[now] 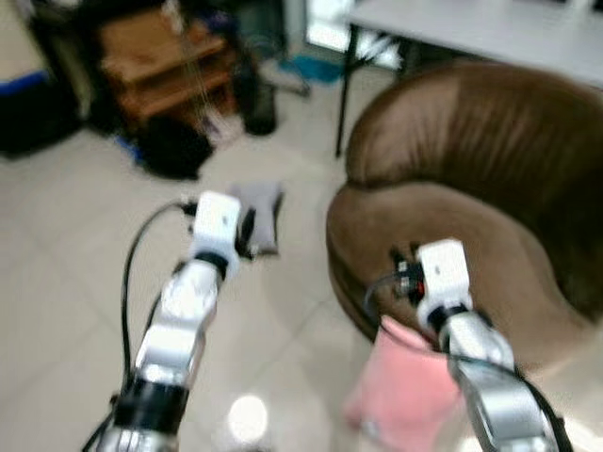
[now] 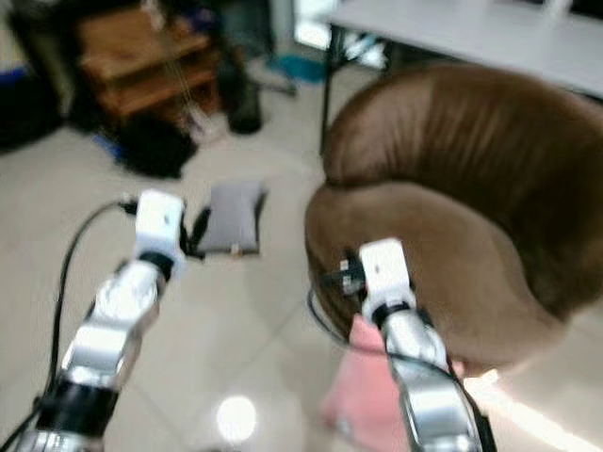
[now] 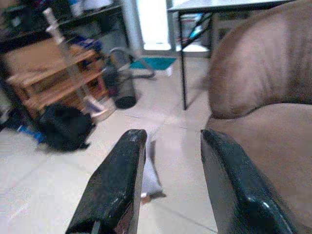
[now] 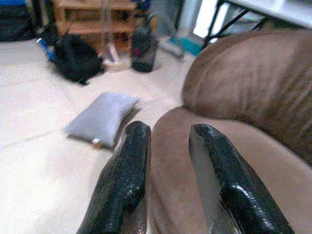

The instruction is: Move the pillow to the sofa from floor

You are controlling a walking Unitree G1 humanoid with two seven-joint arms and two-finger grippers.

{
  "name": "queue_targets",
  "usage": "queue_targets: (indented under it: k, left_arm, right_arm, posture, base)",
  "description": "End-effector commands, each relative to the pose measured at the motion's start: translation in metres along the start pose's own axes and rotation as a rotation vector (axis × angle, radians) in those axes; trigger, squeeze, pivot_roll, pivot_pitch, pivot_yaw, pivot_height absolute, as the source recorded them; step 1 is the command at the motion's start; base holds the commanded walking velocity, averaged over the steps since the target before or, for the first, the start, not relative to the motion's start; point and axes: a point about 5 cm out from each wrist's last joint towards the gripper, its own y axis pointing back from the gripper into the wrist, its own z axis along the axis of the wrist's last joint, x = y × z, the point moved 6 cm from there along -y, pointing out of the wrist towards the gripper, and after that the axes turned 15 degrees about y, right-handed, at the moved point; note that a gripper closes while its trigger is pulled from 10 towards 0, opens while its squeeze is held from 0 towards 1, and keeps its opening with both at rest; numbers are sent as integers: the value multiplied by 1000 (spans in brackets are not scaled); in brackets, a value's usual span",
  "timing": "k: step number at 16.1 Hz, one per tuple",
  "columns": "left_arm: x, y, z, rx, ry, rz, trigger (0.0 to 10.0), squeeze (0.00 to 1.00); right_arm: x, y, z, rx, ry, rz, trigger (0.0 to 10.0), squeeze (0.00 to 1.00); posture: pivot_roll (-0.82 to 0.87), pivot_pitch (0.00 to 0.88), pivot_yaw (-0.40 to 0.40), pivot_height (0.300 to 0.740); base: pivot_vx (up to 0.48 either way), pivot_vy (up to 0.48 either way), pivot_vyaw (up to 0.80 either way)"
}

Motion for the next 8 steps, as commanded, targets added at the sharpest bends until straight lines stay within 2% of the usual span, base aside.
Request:
queue_targets:
  k: [1,8]
  left_arm:
    - [5,1,-1,4,-8,14,10000,0]
    - [4,1,-1,3,-9,14,10000,0]
  right_arm:
    - [-2,-1,4,-14,-13,-15,10000,0]
    - [-3,-1,4,-15,-14,-17,10000,0]
  posture:
    - [-67,31,58,740]
    - [-66,34,56,740]
  base:
    - [0,-480,0]
    - [0,-480,0]
